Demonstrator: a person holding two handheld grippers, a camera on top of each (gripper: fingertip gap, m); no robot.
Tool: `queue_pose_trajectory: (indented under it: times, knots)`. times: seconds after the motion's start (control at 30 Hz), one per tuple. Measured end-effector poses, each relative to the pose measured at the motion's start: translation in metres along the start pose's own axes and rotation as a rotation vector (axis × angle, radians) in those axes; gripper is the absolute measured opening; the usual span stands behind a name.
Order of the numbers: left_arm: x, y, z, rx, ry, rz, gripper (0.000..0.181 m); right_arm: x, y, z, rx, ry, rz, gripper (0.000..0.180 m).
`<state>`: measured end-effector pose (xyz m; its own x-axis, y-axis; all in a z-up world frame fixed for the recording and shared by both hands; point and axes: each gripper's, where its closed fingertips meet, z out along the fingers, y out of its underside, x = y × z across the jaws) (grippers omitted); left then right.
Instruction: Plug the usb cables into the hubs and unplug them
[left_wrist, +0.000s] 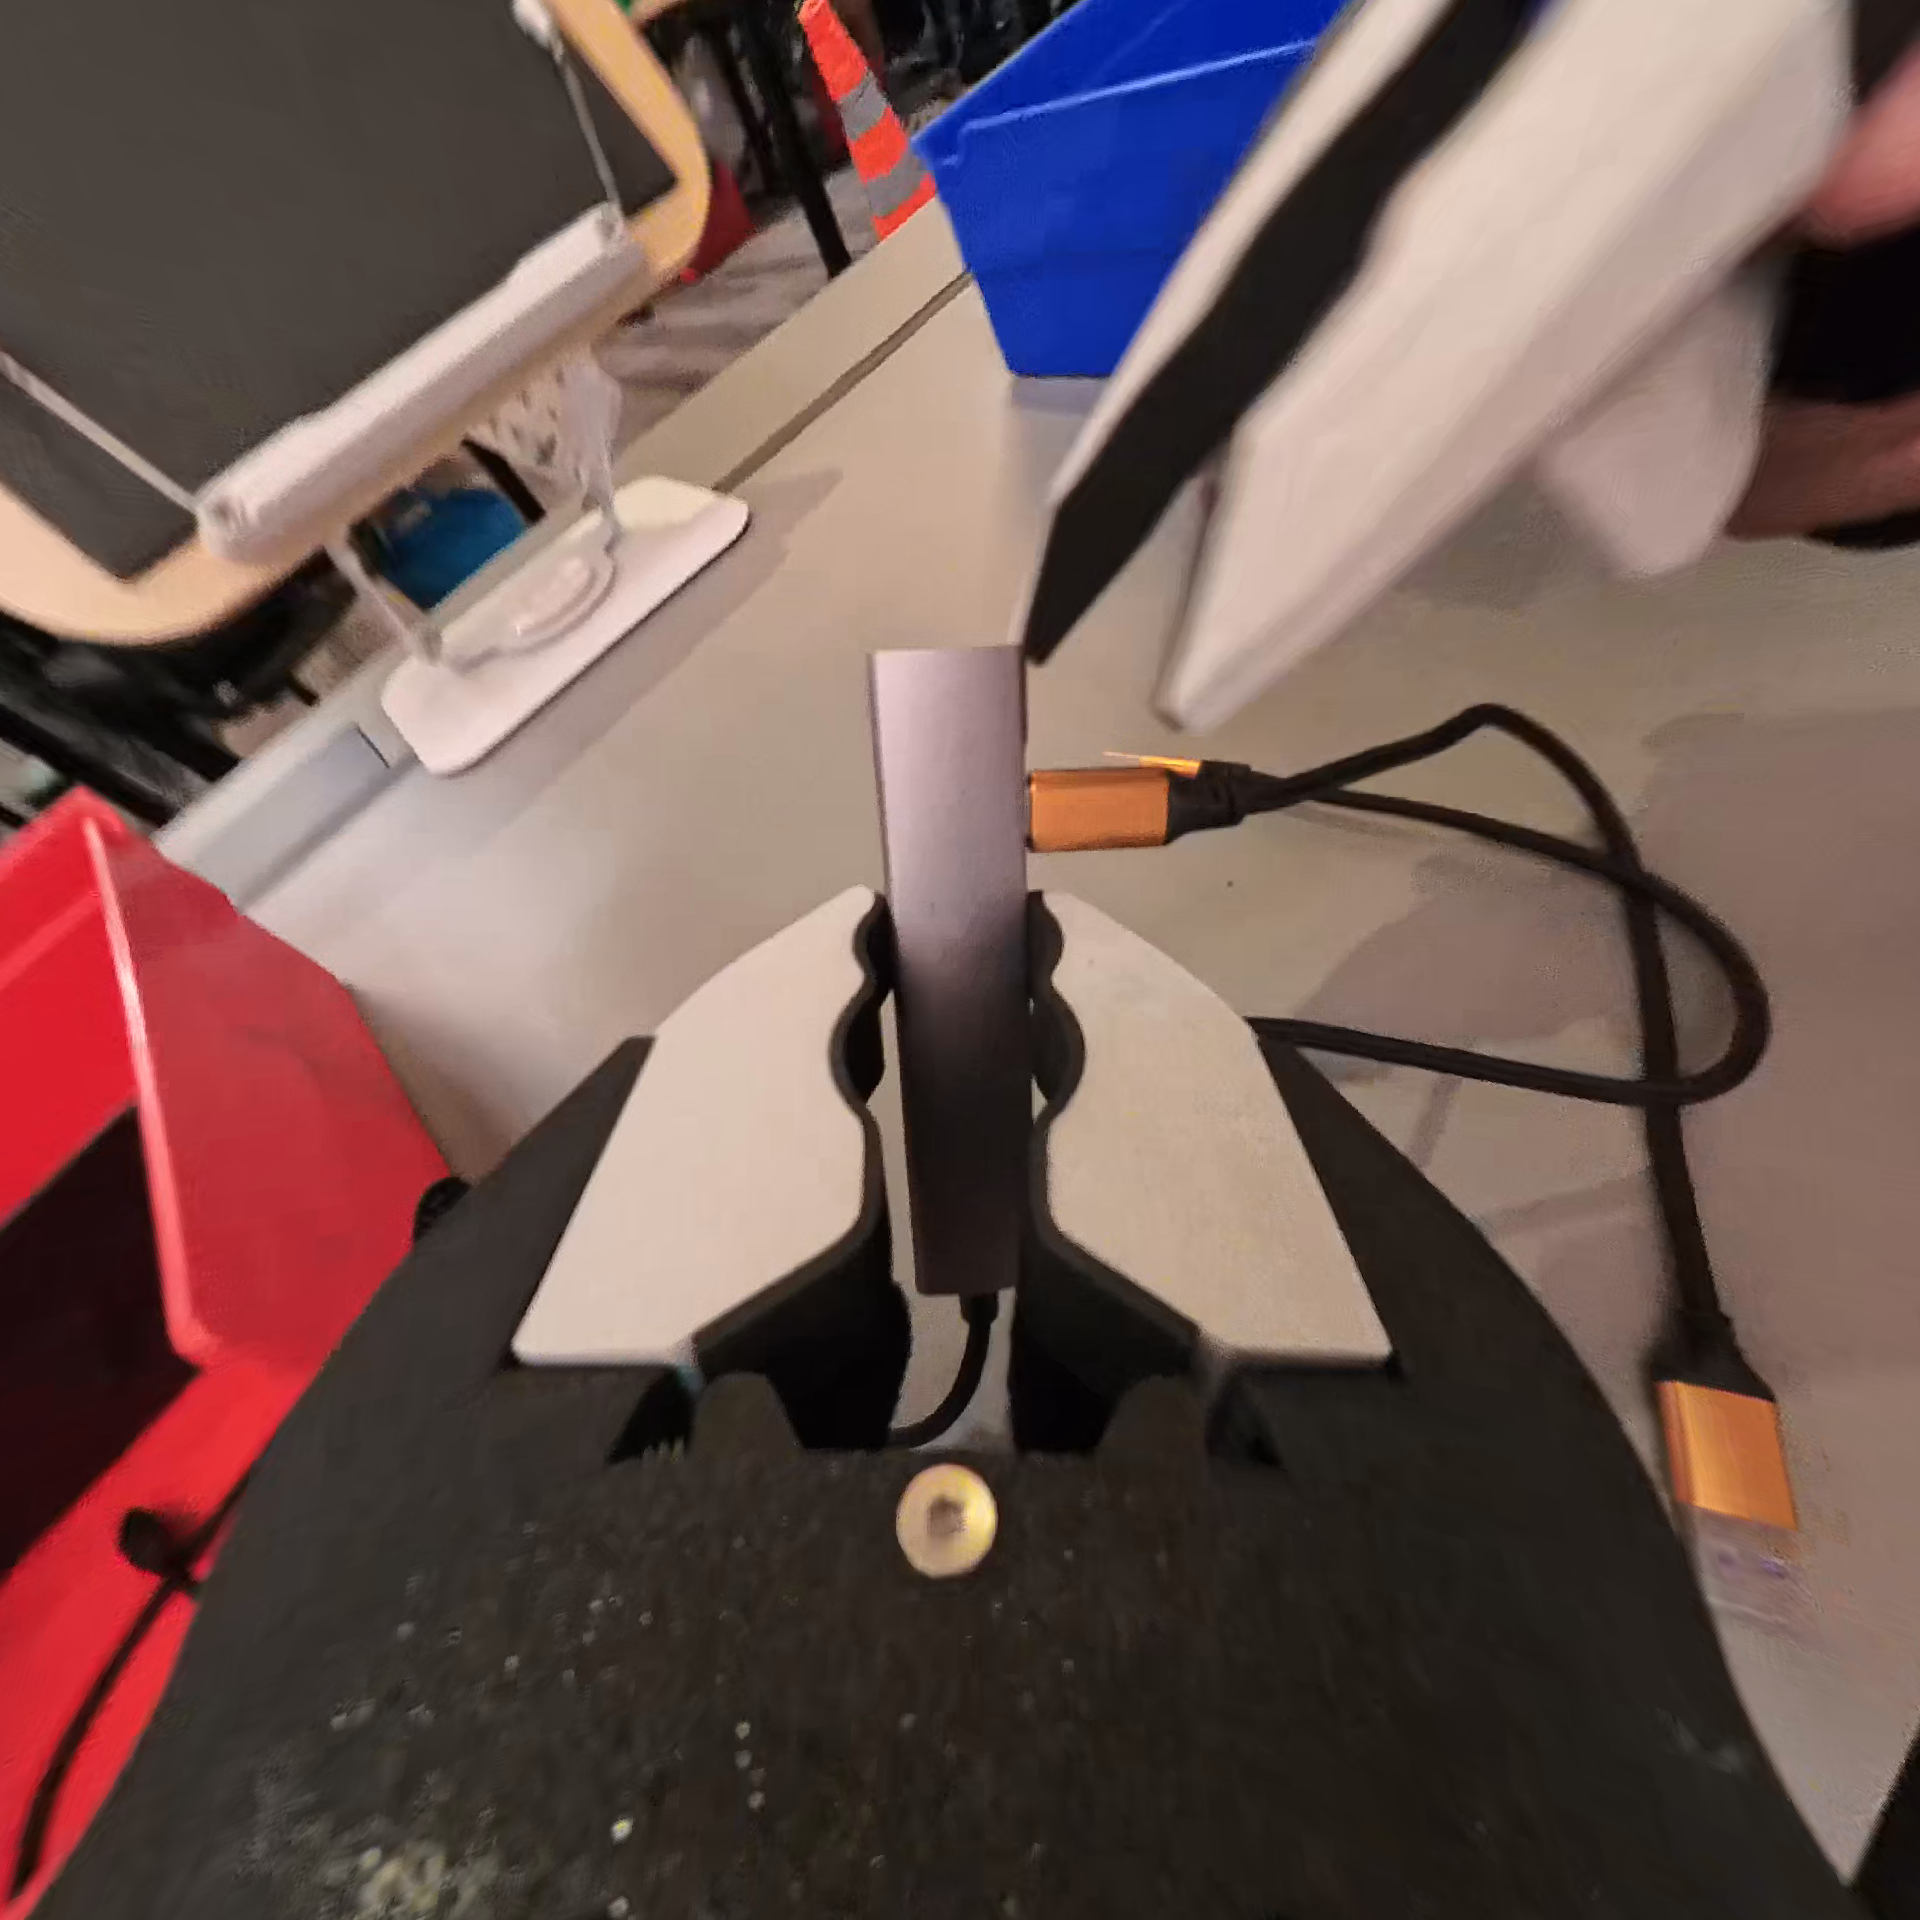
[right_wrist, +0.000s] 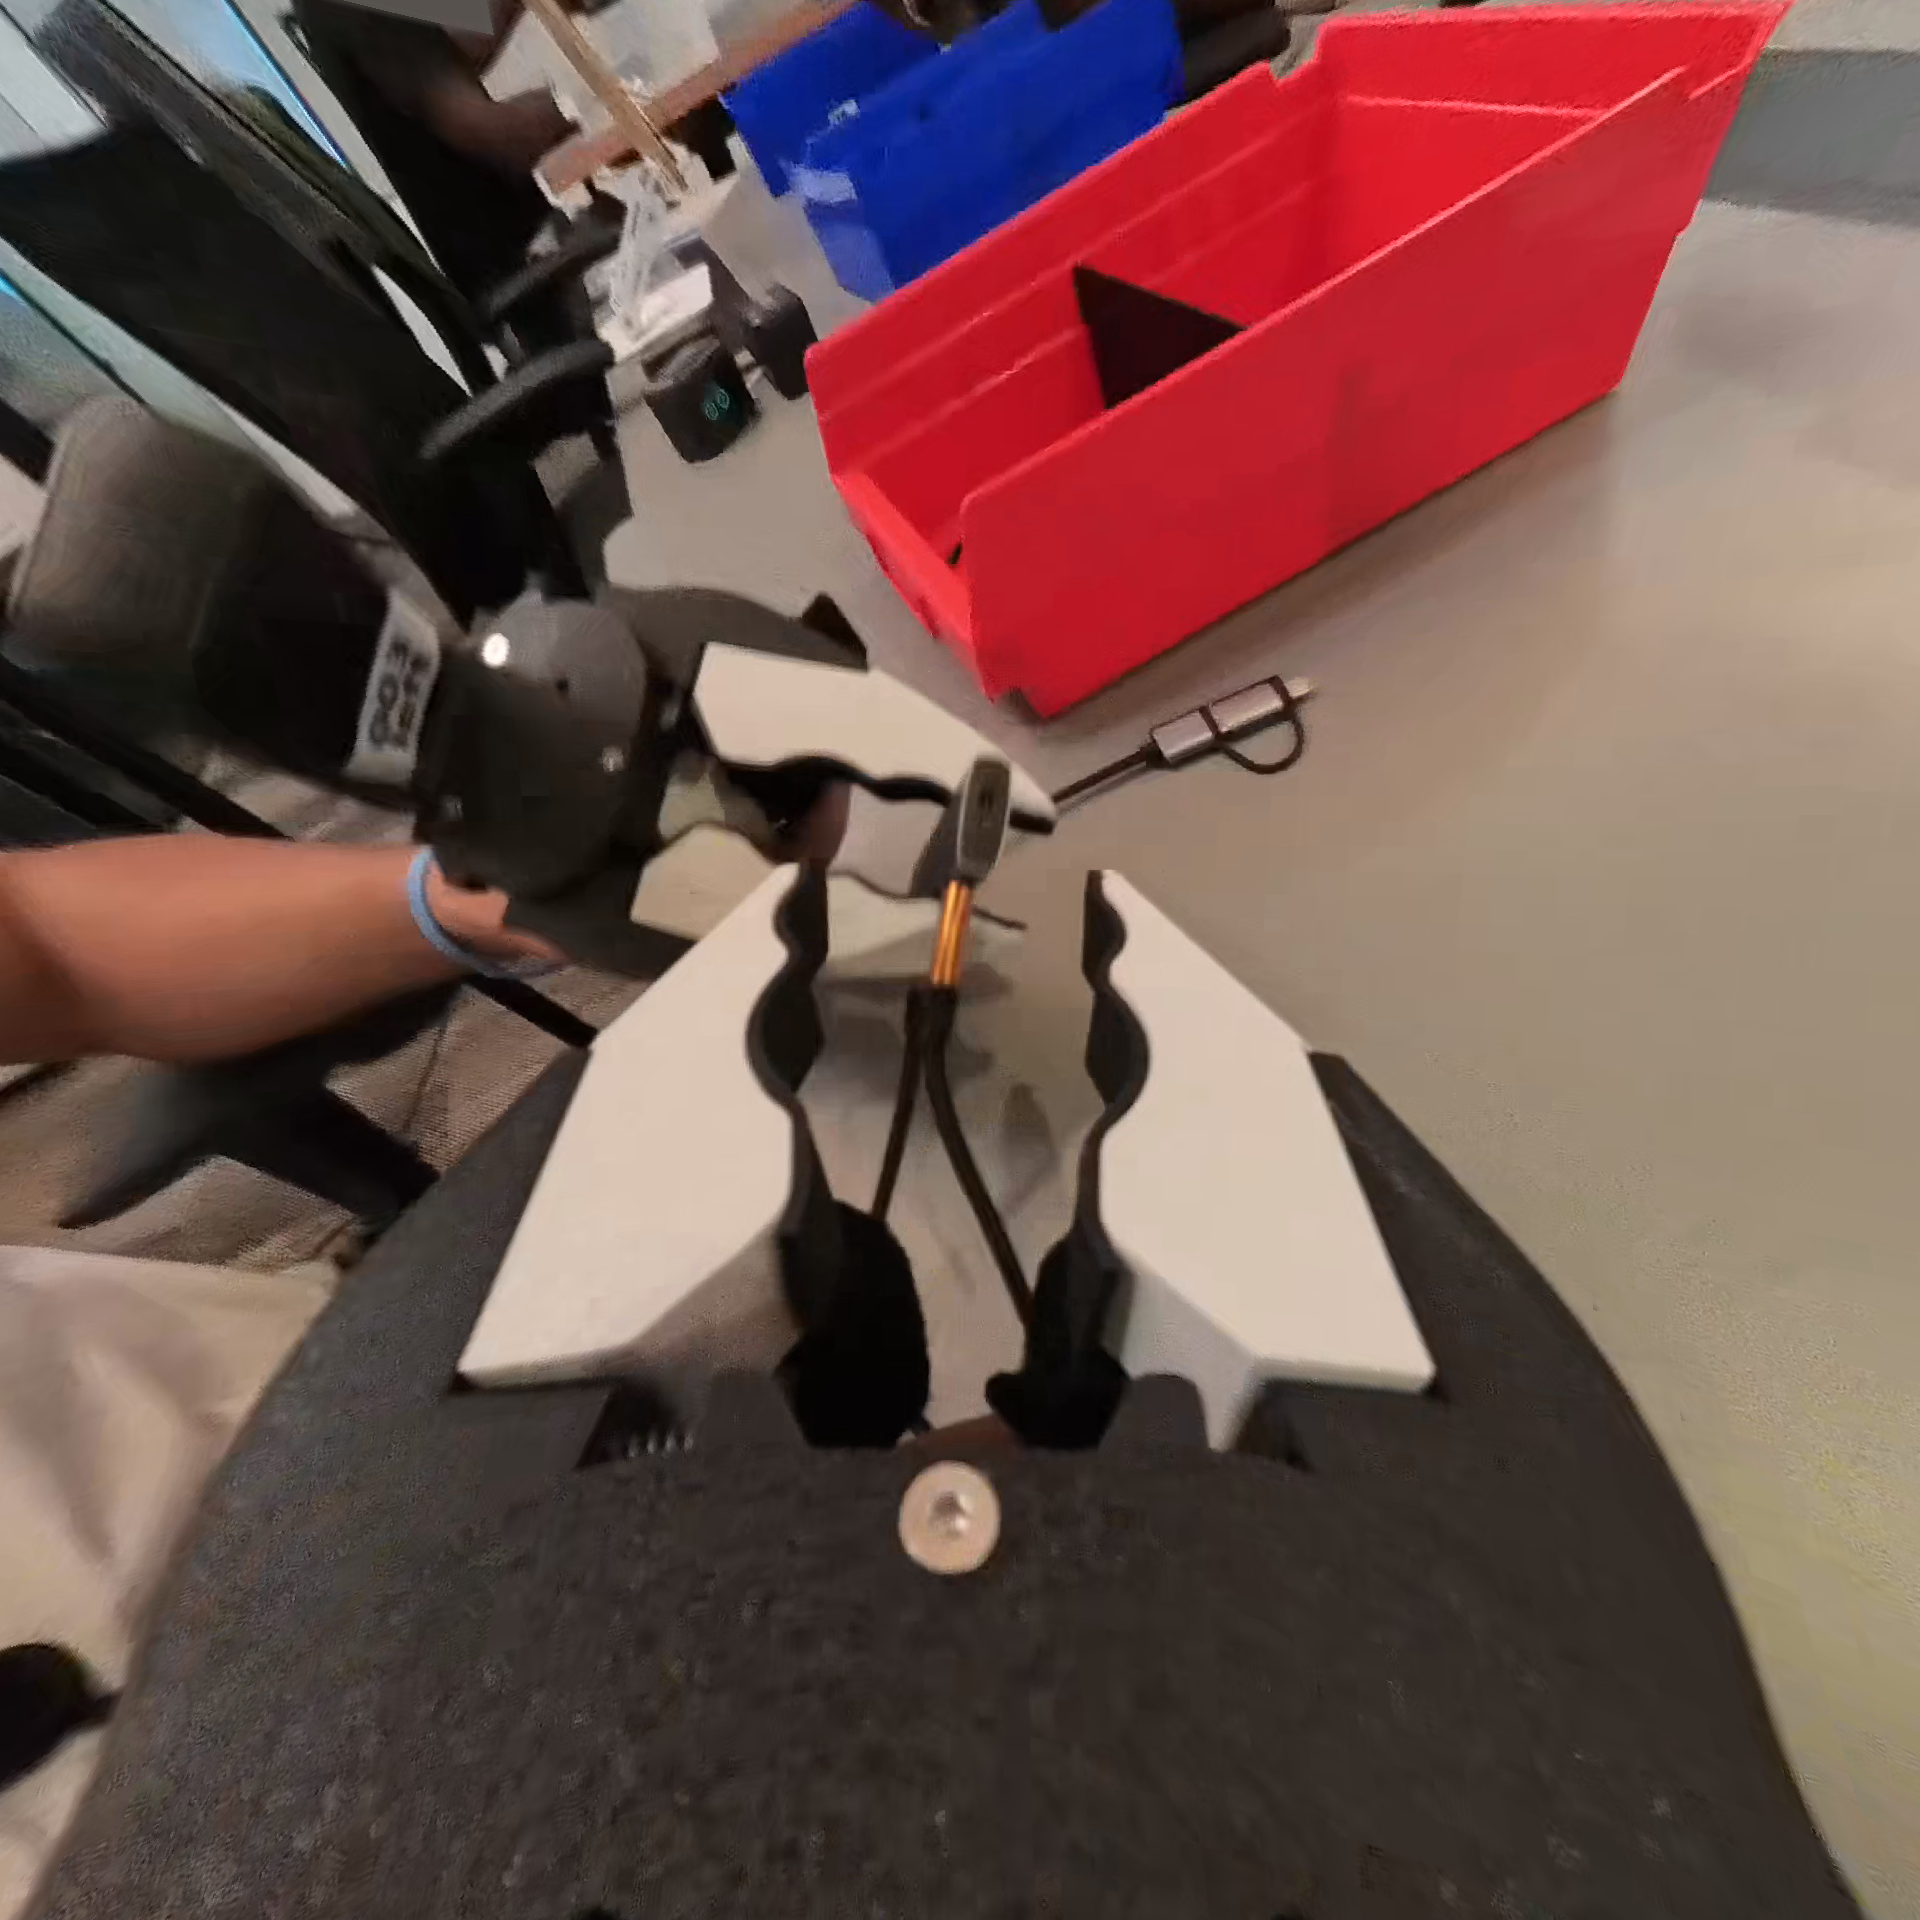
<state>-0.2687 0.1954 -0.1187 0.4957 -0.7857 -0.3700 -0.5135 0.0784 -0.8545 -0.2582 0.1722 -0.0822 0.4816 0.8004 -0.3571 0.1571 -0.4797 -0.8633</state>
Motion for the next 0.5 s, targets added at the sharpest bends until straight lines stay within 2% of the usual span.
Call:
queue_pose_trajectory:
  times: [0.07, 0.1, 0.13, 0.2, 0.3, 0.43, 0.5]
  knots:
    - [0.01, -0.006, 0.001, 0.017, -0.009, 0.08, 0.024, 0.0, 0.004, 0.002, -0.03, -0.01, 0.023, 0.044]
    - [0.014, -0.008, 0.002, 0.02, -0.013, 0.104, 0.024, 0.0, 0.007, 0.004, -0.052, -0.013, 0.02, 0.035]
    - [0.018, -0.009, 0.004, 0.02, -0.009, 0.114, 0.024, 0.001, 0.009, 0.003, -0.064, -0.009, 0.007, 0.01]
    - [0.023, -0.009, 0.006, 0.033, -0.001, 0.102, 0.025, 0.002, 0.01, 0.0, -0.064, -0.013, 0.002, 0.008]
    - [0.017, -0.019, -0.003, 0.118, -0.006, 0.03, 0.031, 0.028, -0.006, -0.021, -0.031, 0.112, -0.044, 0.008]
    - [-0.007, -0.023, -0.023, 0.192, -0.053, -0.134, 0.027, 0.051, -0.066, -0.081, 0.07, 0.211, -0.107, 0.008]
    - [-0.013, -0.015, -0.026, 0.17, -0.05, -0.174, 0.022, 0.057, -0.106, -0.118, 0.117, 0.265, -0.158, 0.008]
